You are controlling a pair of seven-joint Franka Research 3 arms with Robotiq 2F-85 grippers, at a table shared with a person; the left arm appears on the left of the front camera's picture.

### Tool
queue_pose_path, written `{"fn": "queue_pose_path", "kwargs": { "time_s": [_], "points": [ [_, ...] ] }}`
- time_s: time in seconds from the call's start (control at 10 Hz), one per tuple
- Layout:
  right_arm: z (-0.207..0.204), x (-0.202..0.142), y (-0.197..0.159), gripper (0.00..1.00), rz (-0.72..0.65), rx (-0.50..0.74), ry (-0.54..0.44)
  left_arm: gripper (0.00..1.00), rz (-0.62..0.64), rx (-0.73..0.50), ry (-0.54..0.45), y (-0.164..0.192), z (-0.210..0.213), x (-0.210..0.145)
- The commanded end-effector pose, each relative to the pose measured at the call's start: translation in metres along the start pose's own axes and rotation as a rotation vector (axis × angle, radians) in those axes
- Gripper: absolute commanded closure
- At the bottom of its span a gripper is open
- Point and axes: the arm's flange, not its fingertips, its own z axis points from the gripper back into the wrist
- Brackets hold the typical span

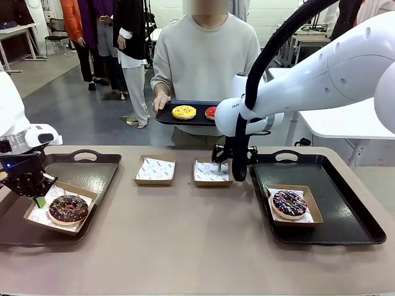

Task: Individually package the donuts and arrange them on the tray.
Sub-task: Place the picked Paper togo box on the Handle tray while simultaneously picking up another Paper togo box from the table with the other hand.

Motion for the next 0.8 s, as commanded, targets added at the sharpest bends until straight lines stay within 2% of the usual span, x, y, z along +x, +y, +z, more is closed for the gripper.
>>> {"fn": "queue_pose_path", "kwargs": {
  "time_s": [0.0,0.1,0.2,0.3,0.4,0.6,0.7],
  "points": [
    [-0.004,0.0027,0.0034,0.0,-0.016,-0.03,-0.031,0.99,0.019,0.004,-0.01,-0.0045,-0.001,0.0065],
    [-0.0042,0.0019,0.0029,0.1,0.001,-0.019,-0.027,0.8,0.015,0.003,-0.006,-0.0041,-0.0016,0.0064],
    [-0.004,0.0016,0.0032,0.59,0.003,-0.018,-0.027,0.39,0.011,0.0,0.0,-0.0039,-0.0016,0.0058],
    [-0.0041,0.0017,0.0039,0.69,0.001,-0.019,-0.029,0.2,0.016,-0.002,0.0,-0.0032,-0.0005,0.0049],
    [-0.0044,0.0014,0.004,1.0,-0.001,-0.02,-0.029,0.0,0.017,-0.004,0.0,-0.0024,0.0001,0.0044],
    [-0.0051,0.0021,0.0027,1.0,-0.014,-0.023,-0.032,0.0,0.019,-0.004,0.002,-0.0014,0.0005,0.0035],
    [-0.0058,0.0017,0.0022,0.96,-0.016,-0.026,-0.03,0.07,0.019,-0.007,0.003,-0.0011,0.0004,0.0034]
  ]
}}
